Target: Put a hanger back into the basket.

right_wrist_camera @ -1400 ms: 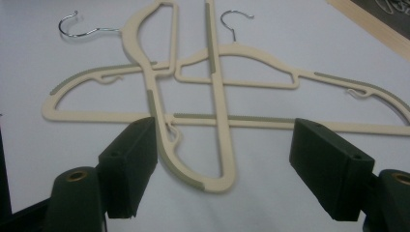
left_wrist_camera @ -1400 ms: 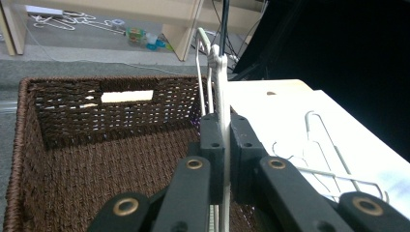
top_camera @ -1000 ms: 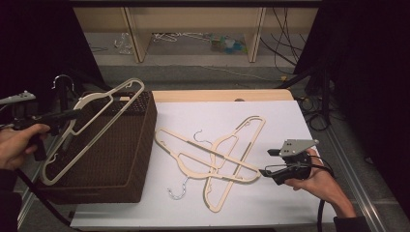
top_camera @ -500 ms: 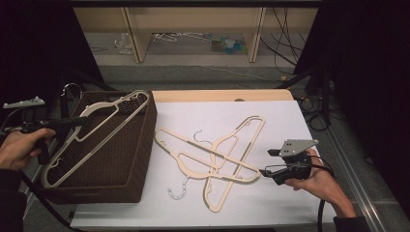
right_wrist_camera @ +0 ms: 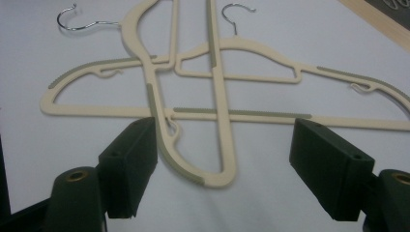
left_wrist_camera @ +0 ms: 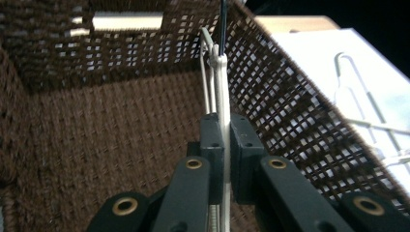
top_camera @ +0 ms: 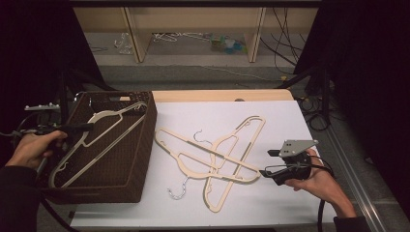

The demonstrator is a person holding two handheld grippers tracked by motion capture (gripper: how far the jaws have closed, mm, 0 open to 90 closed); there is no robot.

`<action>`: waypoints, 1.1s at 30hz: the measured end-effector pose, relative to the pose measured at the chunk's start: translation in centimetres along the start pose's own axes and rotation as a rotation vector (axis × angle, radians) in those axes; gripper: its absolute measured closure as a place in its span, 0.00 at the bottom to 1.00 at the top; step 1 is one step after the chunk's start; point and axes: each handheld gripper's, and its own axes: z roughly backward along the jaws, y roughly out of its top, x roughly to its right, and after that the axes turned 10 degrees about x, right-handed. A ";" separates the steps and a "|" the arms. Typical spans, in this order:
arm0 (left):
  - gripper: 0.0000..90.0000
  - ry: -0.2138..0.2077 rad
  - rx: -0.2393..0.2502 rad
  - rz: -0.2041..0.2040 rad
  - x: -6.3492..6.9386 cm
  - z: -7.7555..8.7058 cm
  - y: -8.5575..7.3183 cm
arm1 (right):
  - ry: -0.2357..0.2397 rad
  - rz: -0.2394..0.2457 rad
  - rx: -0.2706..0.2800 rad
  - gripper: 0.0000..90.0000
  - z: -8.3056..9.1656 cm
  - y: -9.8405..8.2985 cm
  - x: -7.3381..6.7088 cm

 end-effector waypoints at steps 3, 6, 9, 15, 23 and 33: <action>0.94 0.034 -0.027 -0.002 -0.4 -0.4 -0.4 | 0.005 -0.001 0.002 0.29 0.0 0.0 0.0; 0.93 0.063 -0.037 0.001 -0.9 -0.3 -0.7 | 0.003 -0.004 0.001 0.29 0.1 0.0 0.0; 0.92 0.091 -0.048 -0.004 -1.2 -0.3 -0.8 | 0.003 -0.001 0.003 0.29 0.1 0.0 0.0; 0.86 0.229 -0.160 -0.069 -2.1 -0.6 -1.1 | 0.001 -0.001 0.007 0.29 0.0 0.0 -0.1; 0.75 0.335 -0.149 -0.019 -2.4 -0.5 -1.5 | 0.008 0.005 0.002 0.29 -0.3 0.0 -0.2; 0.58 0.326 -0.007 -0.036 0.8 2.3 0.0 | 0.014 0.011 -0.002 0.29 -0.5 0.0 -0.3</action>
